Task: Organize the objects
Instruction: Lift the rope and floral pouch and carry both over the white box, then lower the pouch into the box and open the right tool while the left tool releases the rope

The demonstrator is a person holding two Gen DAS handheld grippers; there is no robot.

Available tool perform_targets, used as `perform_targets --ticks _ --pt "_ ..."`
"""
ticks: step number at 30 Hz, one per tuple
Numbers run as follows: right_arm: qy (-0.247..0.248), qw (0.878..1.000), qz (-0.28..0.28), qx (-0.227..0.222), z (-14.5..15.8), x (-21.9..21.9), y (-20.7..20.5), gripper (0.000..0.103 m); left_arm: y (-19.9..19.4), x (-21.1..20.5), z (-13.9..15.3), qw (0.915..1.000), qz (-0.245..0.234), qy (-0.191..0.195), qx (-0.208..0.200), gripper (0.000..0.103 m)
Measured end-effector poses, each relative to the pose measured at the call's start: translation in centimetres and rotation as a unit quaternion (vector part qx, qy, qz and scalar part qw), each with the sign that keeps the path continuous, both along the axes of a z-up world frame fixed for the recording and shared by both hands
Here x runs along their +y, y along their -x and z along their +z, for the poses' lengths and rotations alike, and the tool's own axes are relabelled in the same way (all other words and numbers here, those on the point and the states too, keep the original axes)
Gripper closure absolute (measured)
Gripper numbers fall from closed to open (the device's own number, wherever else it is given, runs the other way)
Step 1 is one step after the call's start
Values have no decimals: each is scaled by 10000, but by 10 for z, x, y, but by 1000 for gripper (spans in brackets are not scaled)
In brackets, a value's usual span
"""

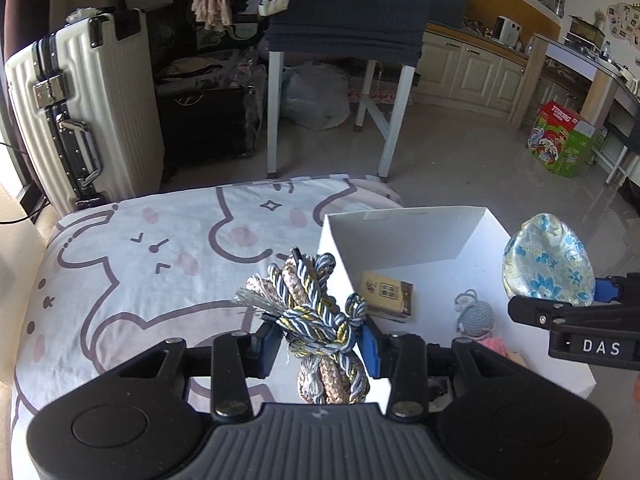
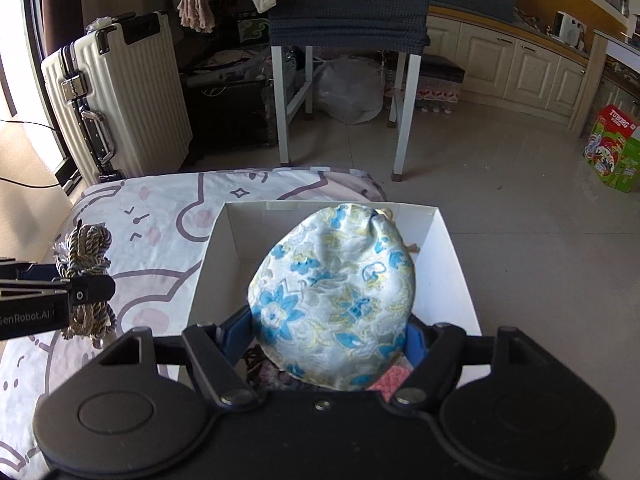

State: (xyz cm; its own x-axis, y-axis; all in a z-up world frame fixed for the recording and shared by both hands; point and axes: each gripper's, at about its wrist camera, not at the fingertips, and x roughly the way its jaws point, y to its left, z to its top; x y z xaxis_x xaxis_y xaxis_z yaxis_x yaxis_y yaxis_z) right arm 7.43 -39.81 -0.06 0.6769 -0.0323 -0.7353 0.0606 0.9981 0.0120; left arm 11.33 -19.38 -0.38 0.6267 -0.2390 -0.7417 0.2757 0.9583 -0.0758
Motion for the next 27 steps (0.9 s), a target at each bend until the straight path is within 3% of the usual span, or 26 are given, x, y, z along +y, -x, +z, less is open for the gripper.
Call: perform_targets --ticks 16,22,27 --pt "-159 9998 -71 88 -17 -40 -37 28 24 -77 -19 9953 -940 28 247 61" --pt "-117 9995 -2 309 -38 -47 -69 28 30 -104 -36 9877 -1494 -11 458 61" --pt "-261 9979 -64 595 -56 -54 -96 28 26 -115 -55 9786 -1915 -328 676 61"
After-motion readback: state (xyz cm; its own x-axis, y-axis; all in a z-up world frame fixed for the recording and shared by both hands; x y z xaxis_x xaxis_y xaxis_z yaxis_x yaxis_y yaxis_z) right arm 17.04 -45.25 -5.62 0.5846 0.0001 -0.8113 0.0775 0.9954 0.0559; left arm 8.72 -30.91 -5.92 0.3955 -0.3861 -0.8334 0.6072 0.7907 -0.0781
